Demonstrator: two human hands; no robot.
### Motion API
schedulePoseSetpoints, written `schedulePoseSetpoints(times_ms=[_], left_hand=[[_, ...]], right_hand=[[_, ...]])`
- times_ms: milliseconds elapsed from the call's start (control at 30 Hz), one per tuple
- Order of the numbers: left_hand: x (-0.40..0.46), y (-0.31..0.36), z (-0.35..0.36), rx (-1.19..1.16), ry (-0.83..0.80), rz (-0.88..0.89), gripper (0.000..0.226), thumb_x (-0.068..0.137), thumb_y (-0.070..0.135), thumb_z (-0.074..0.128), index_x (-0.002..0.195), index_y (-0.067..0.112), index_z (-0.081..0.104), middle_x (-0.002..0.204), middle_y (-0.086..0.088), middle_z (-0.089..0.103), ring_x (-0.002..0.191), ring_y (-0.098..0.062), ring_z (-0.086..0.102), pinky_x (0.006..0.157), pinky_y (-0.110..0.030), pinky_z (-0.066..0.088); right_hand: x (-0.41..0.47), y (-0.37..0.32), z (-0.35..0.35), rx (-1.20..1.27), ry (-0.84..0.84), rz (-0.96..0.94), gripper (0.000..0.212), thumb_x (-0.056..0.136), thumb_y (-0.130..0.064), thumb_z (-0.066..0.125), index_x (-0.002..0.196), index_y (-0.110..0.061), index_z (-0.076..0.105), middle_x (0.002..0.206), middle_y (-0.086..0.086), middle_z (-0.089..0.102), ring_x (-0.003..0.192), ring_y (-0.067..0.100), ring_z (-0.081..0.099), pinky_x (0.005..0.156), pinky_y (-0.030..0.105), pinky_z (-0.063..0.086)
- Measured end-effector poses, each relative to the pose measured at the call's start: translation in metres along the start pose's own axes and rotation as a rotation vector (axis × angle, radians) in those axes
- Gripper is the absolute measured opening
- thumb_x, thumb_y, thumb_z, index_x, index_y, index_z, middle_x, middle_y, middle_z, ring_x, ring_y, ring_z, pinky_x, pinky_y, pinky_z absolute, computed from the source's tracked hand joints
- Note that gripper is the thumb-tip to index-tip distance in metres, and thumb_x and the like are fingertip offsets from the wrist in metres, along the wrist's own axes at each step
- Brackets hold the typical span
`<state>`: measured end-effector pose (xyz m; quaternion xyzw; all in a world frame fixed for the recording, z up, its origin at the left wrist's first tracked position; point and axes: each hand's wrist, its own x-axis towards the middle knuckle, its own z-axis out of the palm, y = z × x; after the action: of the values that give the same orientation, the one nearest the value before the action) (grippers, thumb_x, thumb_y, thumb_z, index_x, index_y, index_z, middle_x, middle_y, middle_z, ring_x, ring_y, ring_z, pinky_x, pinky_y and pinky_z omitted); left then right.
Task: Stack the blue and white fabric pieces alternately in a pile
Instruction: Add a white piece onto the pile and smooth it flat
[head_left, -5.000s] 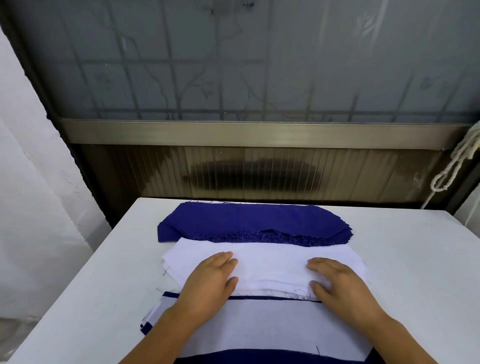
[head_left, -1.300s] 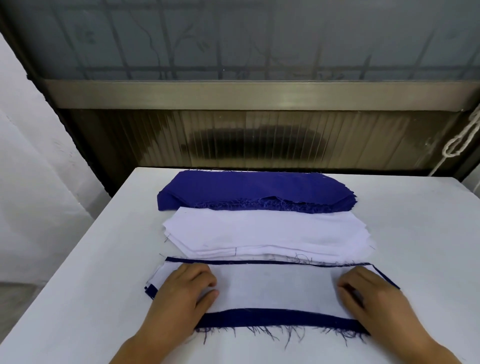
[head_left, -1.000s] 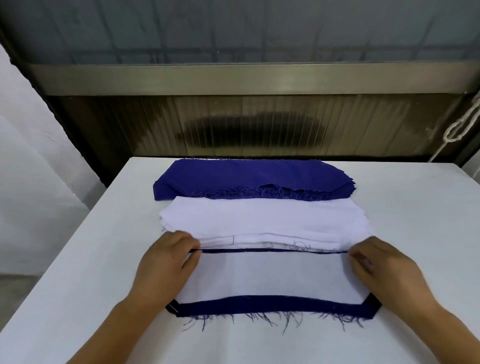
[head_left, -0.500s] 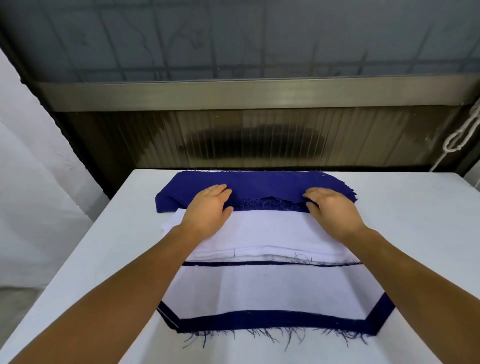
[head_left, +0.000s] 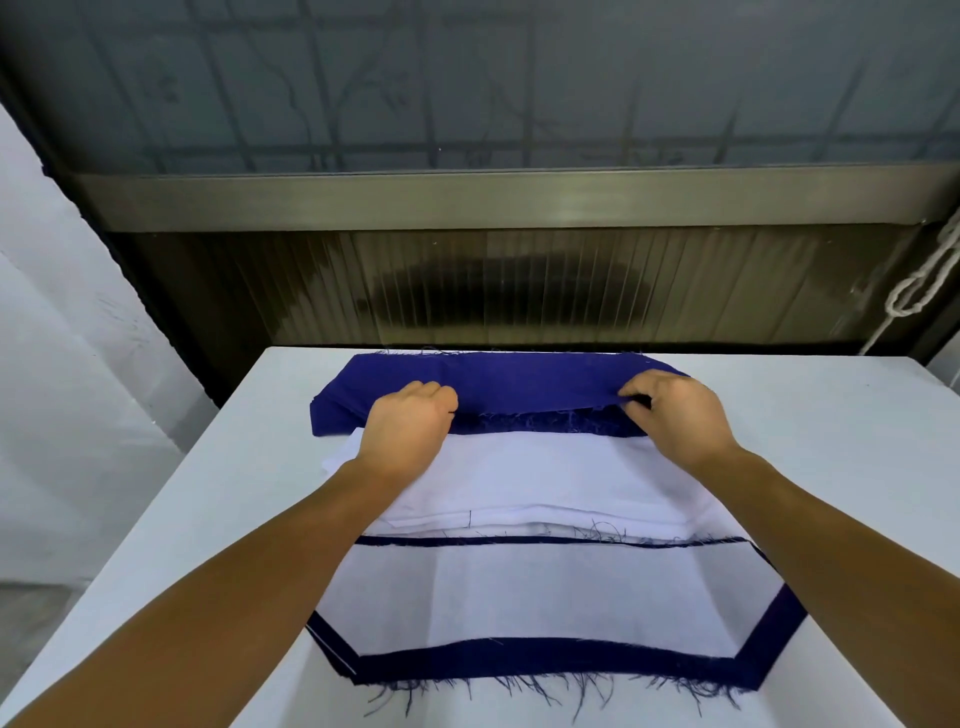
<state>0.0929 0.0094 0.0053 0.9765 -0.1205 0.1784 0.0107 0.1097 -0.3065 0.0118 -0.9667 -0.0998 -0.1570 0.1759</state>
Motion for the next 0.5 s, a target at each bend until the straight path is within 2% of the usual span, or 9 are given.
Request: schedulePoseSetpoints(times_ms=[100,200,233,300,400,500], left_hand=[[0.002,-0.002,0.002,-0.135,0.038,-0.025,0.007,0.091,0.014,0.059,0.088,0.02,0.059,0.079,0.006,0.059,0.076,-0.015,0.053,0.062,-0.029,0.047],[0.004,-0.01,0.004,-0.324,-0.024,-0.035,0.024,0.092,0.019,0.062,0.115,0.022,0.065,0.089,0.007,0.059,0.088,-0.014,0.054,0.072,-0.029,0.048],[0.005,-0.014,0.004,-0.347,-0.054,-0.036,0.026,0.094,0.022,0.06,0.119,0.022,0.066,0.093,0.007,0.059,0.092,-0.013,0.054,0.077,-0.029,0.048],[0.005,-0.02,0.001,-0.368,-0.065,-0.03,0.022,0.096,0.026,0.058,0.115,0.024,0.07,0.1,0.009,0.06,0.097,-0.011,0.052,0.081,-0.026,0.045],[-0.004,-0.025,-0.018,-0.331,0.034,0.038,0.019,0.094,0.021,0.062,0.109,0.02,0.073,0.107,0.006,0.065,0.099,-0.011,0.055,0.083,-0.021,0.042],[-0.026,-0.02,-0.049,-0.229,0.12,0.164,0.014,0.088,0.01,0.068,0.099,0.016,0.074,0.098,0.003,0.071,0.09,-0.017,0.064,0.077,-0.028,0.051]], right_hand=[[0.002,-0.003,-0.007,0.106,0.029,-0.034,0.014,0.093,-0.017,0.059,0.098,-0.017,0.073,0.099,-0.003,0.071,0.087,0.02,0.064,0.074,0.028,0.048],[0.0,-0.005,-0.015,0.096,0.021,-0.08,0.02,0.096,-0.015,0.054,0.109,-0.018,0.07,0.108,-0.003,0.069,0.095,0.02,0.063,0.083,0.034,0.052],[-0.003,-0.006,-0.018,0.083,0.023,-0.087,0.022,0.096,-0.013,0.054,0.111,-0.017,0.07,0.111,-0.002,0.069,0.097,0.02,0.063,0.085,0.035,0.053],[-0.009,-0.008,-0.025,0.074,0.045,-0.103,0.021,0.096,-0.012,0.055,0.11,-0.016,0.07,0.11,-0.001,0.069,0.098,0.02,0.063,0.085,0.036,0.053],[-0.026,-0.016,-0.038,0.057,0.067,-0.127,0.018,0.094,-0.012,0.058,0.106,-0.015,0.071,0.106,-0.002,0.07,0.096,0.019,0.063,0.08,0.029,0.05],[-0.051,-0.025,-0.056,0.064,0.089,-0.103,0.015,0.093,-0.014,0.06,0.102,-0.018,0.07,0.099,-0.008,0.069,0.089,0.015,0.063,0.075,0.026,0.047]])
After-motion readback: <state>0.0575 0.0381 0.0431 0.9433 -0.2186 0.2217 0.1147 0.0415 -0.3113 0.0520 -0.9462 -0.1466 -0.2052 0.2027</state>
